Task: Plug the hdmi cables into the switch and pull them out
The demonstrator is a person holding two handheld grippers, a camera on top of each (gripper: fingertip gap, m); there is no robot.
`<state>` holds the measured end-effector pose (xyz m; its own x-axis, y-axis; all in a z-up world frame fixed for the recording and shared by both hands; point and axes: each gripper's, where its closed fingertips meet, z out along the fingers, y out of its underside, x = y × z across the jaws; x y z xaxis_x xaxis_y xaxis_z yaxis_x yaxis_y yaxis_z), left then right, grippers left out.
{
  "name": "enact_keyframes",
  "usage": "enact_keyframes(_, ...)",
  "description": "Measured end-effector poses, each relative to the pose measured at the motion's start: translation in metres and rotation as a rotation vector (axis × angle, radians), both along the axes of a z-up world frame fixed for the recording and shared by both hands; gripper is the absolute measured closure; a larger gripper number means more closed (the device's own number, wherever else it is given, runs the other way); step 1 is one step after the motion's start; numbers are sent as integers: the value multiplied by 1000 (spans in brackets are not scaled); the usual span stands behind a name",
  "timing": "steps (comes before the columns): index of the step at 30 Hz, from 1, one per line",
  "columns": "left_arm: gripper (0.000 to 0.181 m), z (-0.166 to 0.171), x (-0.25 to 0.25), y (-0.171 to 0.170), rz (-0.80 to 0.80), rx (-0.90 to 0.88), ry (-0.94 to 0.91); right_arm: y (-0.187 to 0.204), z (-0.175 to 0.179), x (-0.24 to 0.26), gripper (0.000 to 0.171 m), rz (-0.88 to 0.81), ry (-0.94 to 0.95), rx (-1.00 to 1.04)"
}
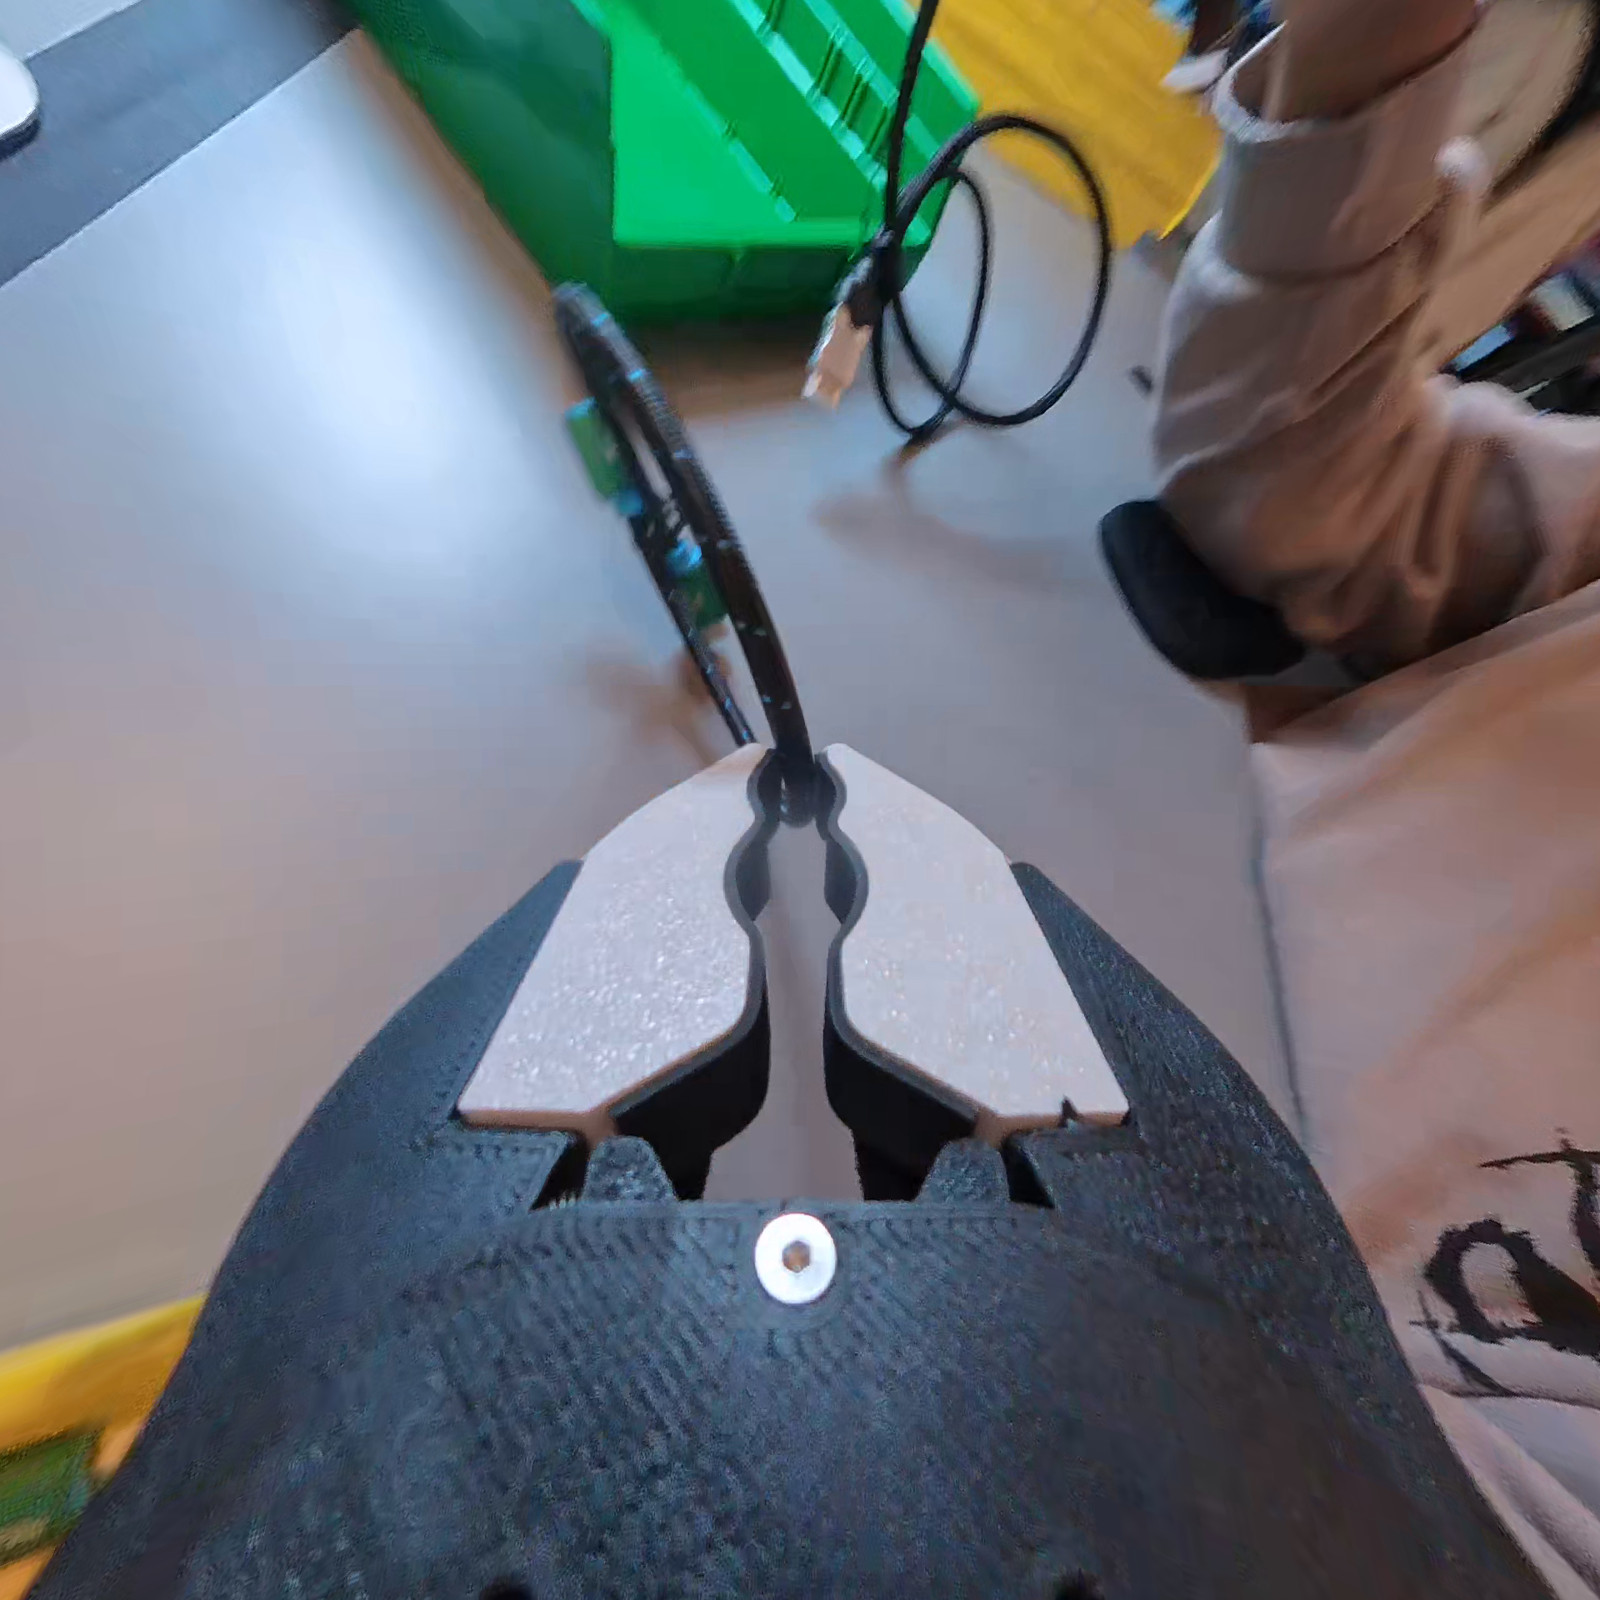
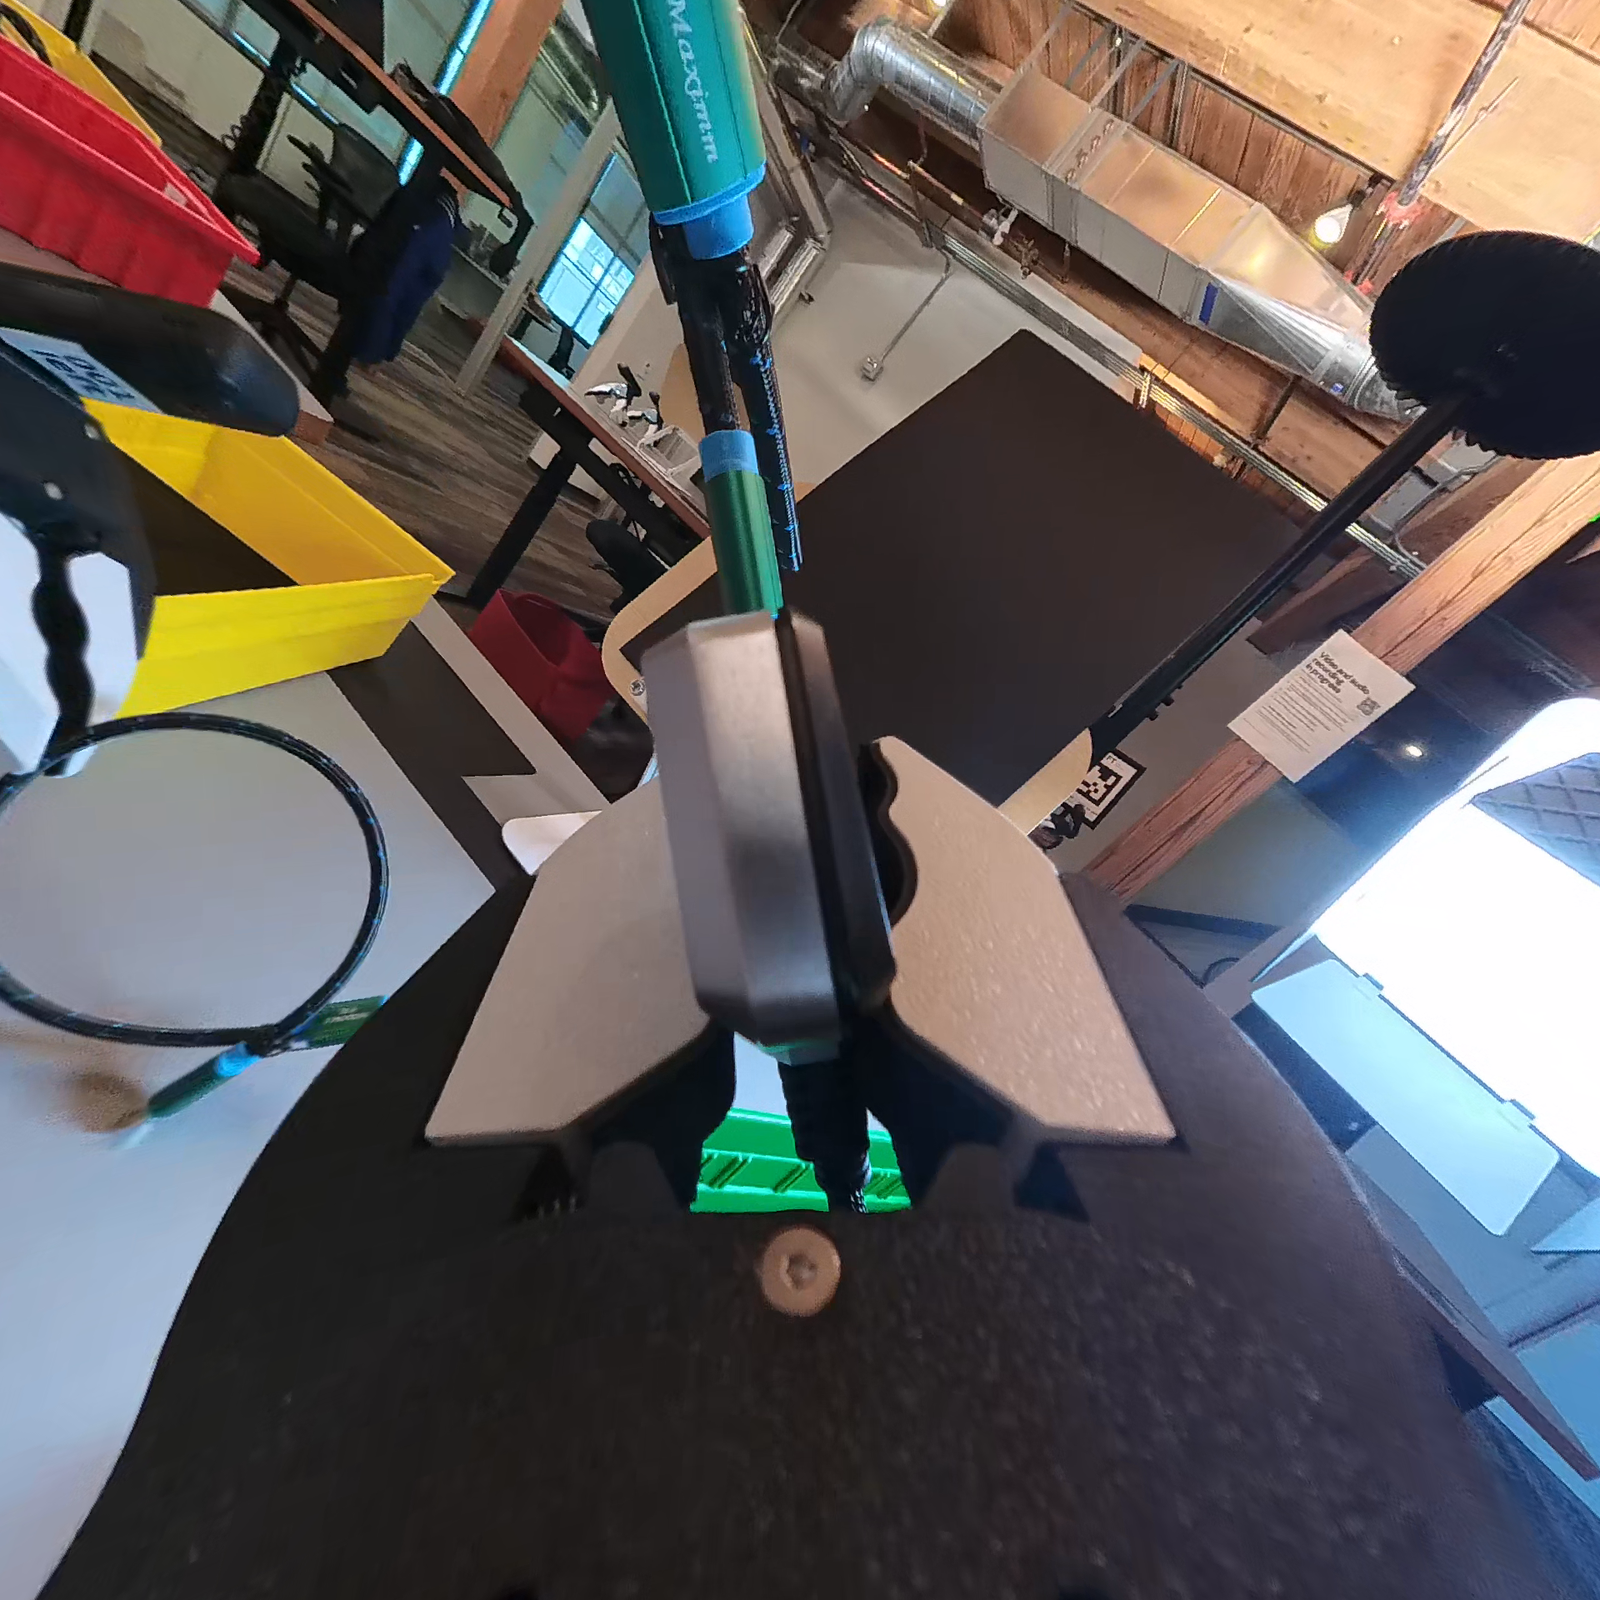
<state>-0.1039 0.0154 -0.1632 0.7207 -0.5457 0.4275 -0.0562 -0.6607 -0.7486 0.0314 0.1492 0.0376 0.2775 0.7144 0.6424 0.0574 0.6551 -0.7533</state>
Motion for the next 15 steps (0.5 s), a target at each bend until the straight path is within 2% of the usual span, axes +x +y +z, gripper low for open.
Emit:
enact_keyframes(3,174,-8,-5,-5,3,-42,67,1,-4,-3,141,2,-10,-8)
enact_keyframes(7,174,-16,4,-37,-158,-113,115,-2,-3,-2,142,-3,-18,8)
enact_keyframes(9,174,-14,0,-47,-185,-98,148,-2,-1,-1,142,0,-14,5)
enact_keyframes(12,171,-12,-35,-38,-6,-77,282,0,-1,1,141,0,-12,-2)
enact_keyframes(15,163,13,-61,-22,176,39,388,2,-2,1,141,-3,-15,-2)
